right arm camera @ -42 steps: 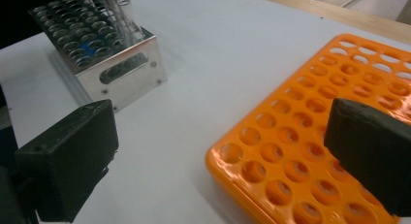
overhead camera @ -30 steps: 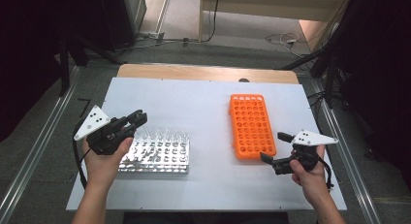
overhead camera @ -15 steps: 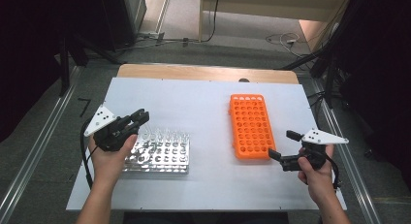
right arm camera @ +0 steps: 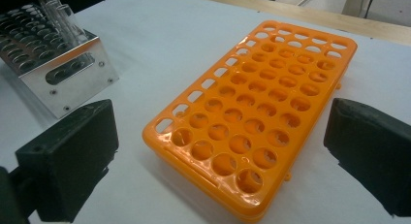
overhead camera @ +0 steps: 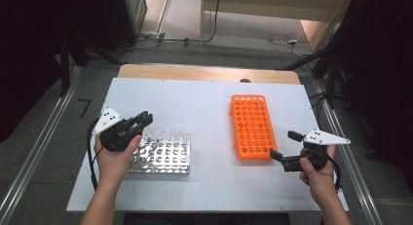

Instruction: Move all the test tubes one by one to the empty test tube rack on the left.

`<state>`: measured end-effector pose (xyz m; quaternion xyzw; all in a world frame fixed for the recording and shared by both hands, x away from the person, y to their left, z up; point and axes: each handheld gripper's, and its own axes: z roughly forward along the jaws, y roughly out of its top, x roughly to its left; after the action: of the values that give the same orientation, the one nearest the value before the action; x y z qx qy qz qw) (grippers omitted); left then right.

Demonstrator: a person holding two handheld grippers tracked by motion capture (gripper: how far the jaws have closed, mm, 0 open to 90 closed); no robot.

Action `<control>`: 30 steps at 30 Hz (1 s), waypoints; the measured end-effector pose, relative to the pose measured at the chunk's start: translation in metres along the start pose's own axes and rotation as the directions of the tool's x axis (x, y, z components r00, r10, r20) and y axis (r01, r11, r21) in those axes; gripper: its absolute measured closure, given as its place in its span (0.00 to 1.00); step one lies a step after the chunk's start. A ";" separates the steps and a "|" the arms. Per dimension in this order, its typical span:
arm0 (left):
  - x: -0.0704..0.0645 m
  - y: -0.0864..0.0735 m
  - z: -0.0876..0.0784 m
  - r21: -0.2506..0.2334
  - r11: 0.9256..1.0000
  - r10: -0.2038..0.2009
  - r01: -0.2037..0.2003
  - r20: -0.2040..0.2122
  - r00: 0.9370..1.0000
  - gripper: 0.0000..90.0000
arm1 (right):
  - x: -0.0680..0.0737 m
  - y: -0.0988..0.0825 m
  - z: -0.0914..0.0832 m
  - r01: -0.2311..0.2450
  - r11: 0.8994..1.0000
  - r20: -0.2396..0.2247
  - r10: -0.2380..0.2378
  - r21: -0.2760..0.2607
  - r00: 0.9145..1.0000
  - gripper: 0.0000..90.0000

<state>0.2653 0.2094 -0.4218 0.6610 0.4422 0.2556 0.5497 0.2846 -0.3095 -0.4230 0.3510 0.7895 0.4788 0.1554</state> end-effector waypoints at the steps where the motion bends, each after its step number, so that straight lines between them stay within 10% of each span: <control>1: 0.000 0.000 0.000 0.007 1.000 0.000 0.000 0.001 1.000 0.84 | 0.000 0.000 0.000 0.000 1.000 -0.001 0.000 -0.001 1.000 0.00; 30: -0.004 -0.012 0.002 0.127 0.991 -0.039 0.041 -0.021 0.999 0.83 | -0.001 0.001 -0.001 0.005 1.000 0.000 -0.005 -0.006 1.000 0.00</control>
<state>0.2619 0.2050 -0.4331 0.6834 0.4759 0.2217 0.5072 0.2851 -0.3108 -0.4215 0.3485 0.7890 0.4808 0.1577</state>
